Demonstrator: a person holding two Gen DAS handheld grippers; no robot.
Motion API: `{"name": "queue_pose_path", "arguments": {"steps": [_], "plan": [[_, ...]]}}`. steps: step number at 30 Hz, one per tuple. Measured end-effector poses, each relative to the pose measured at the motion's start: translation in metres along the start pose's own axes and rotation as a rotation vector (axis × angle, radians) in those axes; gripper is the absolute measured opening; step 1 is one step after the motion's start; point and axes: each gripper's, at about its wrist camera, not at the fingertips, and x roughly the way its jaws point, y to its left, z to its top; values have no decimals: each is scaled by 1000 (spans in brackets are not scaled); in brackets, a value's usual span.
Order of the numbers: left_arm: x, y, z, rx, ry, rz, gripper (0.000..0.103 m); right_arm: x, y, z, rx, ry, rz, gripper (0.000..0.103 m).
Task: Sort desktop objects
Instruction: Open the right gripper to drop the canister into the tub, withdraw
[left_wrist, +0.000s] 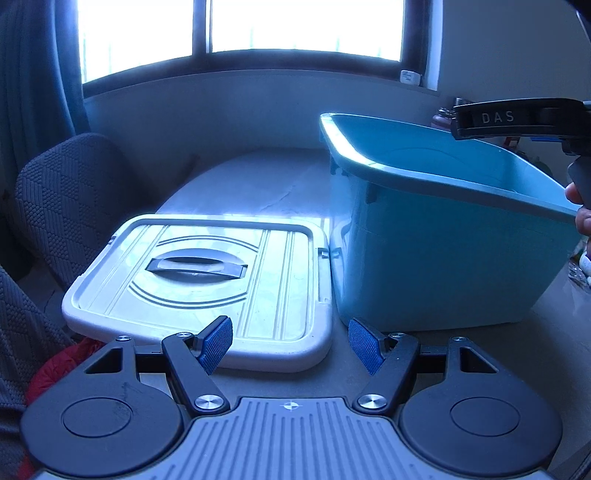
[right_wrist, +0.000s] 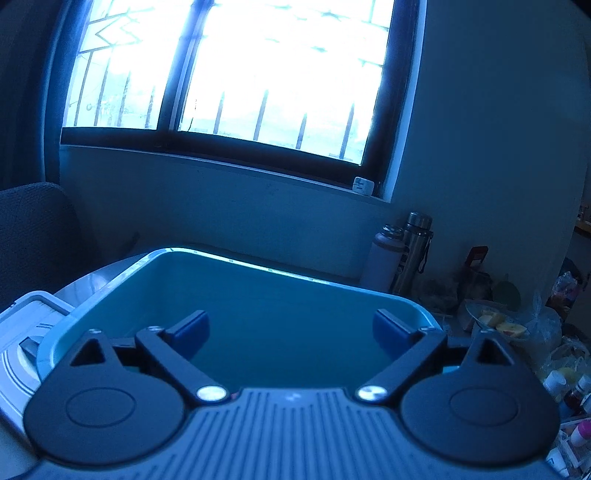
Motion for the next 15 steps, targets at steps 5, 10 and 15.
{"name": "queue_pose_path", "arguments": {"steps": [5,10,15], "plan": [[-9,3,-2,-11,-14,5,72,-17,-1,-2,27,-9,1,95],[-20,9,-6,-27,-27,11,72,-41,-4,-7,35,-54,-32,95],[-30,17,-10,-63,-24,3,72,-63,-11,-19,78,-61,-54,95]]}}
